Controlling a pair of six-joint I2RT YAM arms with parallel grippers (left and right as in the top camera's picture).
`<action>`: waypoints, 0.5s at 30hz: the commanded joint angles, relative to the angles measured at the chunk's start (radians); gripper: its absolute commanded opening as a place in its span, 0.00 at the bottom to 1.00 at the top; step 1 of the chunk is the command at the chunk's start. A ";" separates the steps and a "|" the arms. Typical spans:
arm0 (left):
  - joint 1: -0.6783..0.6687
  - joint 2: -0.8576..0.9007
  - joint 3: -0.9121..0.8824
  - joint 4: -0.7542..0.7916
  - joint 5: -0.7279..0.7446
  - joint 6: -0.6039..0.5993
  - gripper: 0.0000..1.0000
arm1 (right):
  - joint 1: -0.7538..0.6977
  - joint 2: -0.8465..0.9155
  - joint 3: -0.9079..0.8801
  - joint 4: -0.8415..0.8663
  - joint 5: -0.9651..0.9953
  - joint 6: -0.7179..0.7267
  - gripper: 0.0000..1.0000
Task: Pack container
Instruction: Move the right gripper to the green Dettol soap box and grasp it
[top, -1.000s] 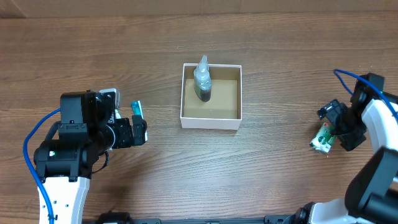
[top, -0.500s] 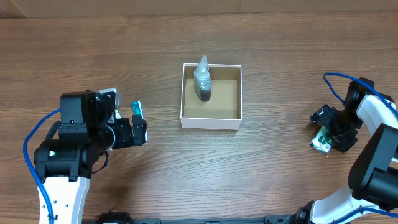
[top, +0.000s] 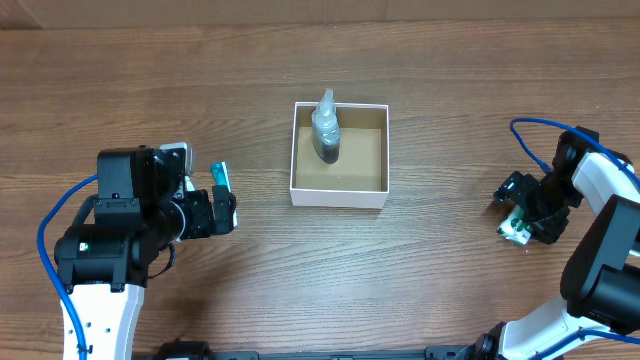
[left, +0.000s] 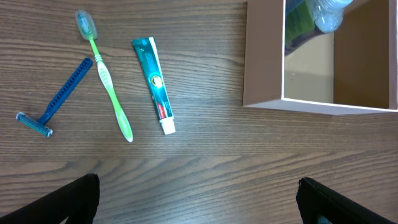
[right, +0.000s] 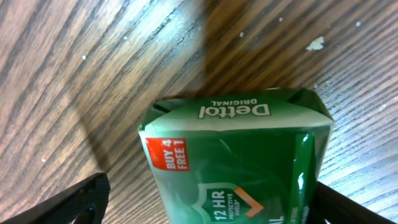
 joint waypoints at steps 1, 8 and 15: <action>-0.002 0.004 0.026 0.000 -0.002 0.005 1.00 | -0.003 0.010 0.000 0.011 -0.013 -0.010 0.83; -0.002 0.004 0.026 0.000 -0.002 0.005 1.00 | -0.003 0.010 0.001 0.022 -0.007 -0.010 0.59; -0.002 0.004 0.026 0.000 -0.002 0.005 1.00 | -0.003 0.010 0.001 0.026 -0.008 -0.010 0.30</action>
